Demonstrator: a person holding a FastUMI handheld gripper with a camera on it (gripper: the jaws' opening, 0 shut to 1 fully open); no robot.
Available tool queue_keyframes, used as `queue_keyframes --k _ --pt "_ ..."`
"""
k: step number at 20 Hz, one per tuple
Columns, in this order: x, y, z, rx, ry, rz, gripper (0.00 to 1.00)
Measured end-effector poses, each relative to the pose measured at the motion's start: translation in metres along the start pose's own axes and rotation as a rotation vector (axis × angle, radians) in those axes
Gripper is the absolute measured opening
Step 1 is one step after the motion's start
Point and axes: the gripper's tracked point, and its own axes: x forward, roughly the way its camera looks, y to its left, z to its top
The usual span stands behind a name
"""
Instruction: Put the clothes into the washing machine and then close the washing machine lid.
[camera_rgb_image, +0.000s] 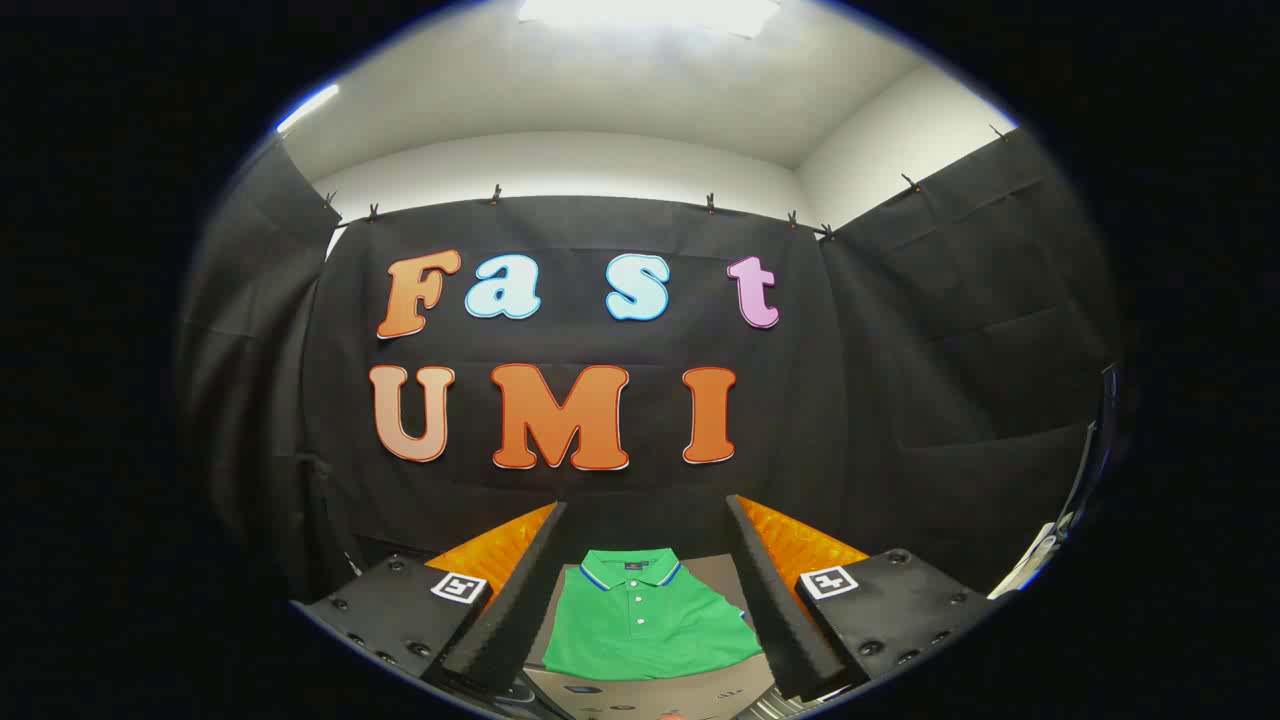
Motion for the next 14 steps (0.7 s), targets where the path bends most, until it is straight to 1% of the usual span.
queue_keyframes --k 4,14 --pt "0.000 0.005 -0.005 0.010 0.000 0.015 0.98" --pt "-0.005 -0.015 -0.008 0.043 0.000 -0.019 0.98"
